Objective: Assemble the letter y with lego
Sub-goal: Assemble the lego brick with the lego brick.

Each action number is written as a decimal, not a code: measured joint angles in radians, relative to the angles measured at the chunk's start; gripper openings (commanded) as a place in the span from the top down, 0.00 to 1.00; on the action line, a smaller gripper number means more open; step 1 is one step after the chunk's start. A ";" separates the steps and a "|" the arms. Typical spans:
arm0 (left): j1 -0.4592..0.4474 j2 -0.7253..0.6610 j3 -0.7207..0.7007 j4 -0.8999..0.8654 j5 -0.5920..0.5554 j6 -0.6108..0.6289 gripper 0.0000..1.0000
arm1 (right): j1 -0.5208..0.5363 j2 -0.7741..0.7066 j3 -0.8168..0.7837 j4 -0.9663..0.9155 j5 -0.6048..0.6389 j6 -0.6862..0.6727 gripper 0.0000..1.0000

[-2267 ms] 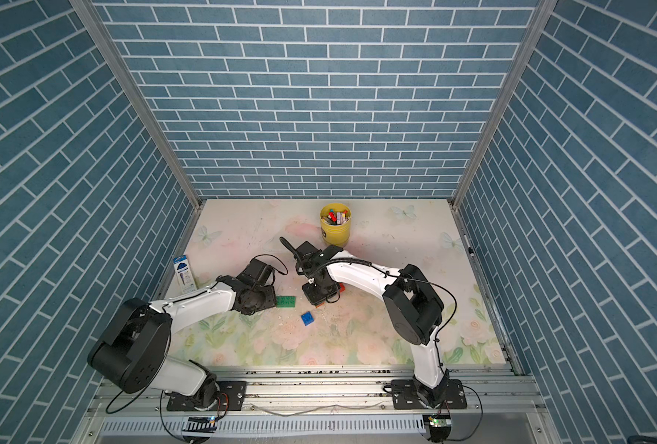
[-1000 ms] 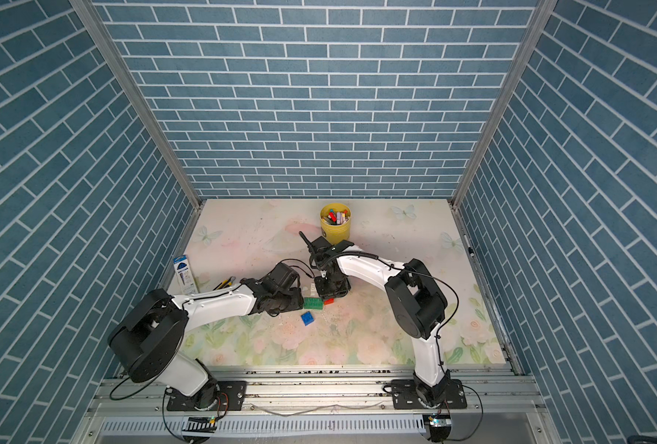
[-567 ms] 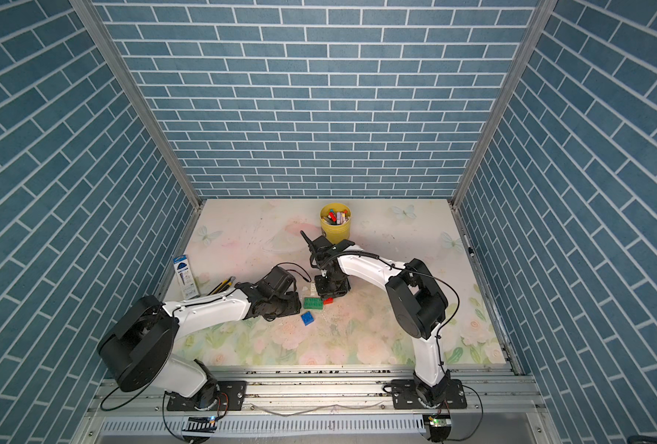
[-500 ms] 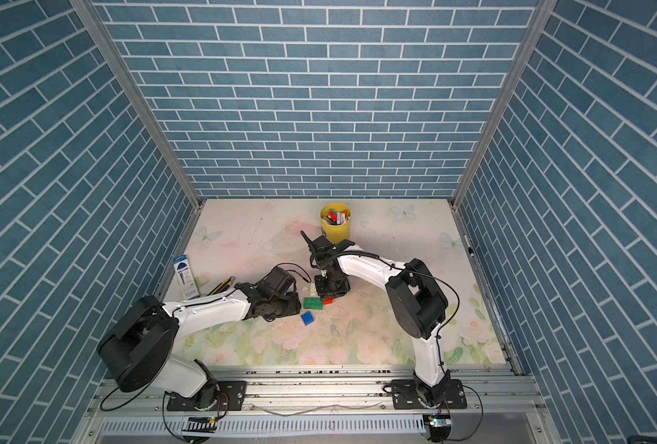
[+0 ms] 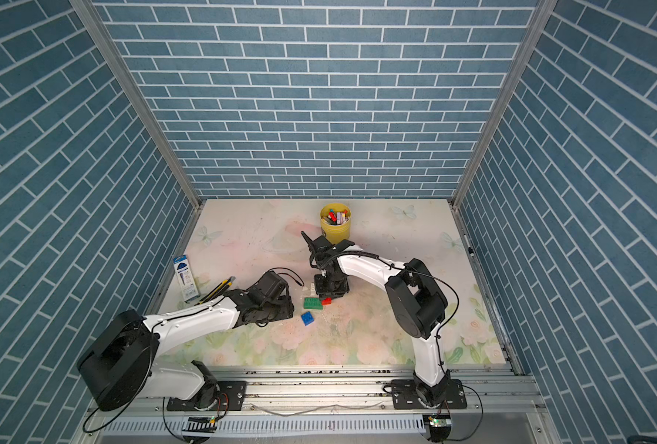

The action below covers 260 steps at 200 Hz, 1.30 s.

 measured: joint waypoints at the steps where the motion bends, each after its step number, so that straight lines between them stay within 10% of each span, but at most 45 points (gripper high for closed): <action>1: 0.000 -0.001 -0.001 0.000 0.000 0.000 0.35 | 0.000 0.000 0.000 0.000 0.000 0.001 0.70; 260: 0.005 -0.192 -0.074 -0.180 -0.056 0.020 0.34 | 0.089 0.055 0.061 -0.027 0.173 0.136 0.80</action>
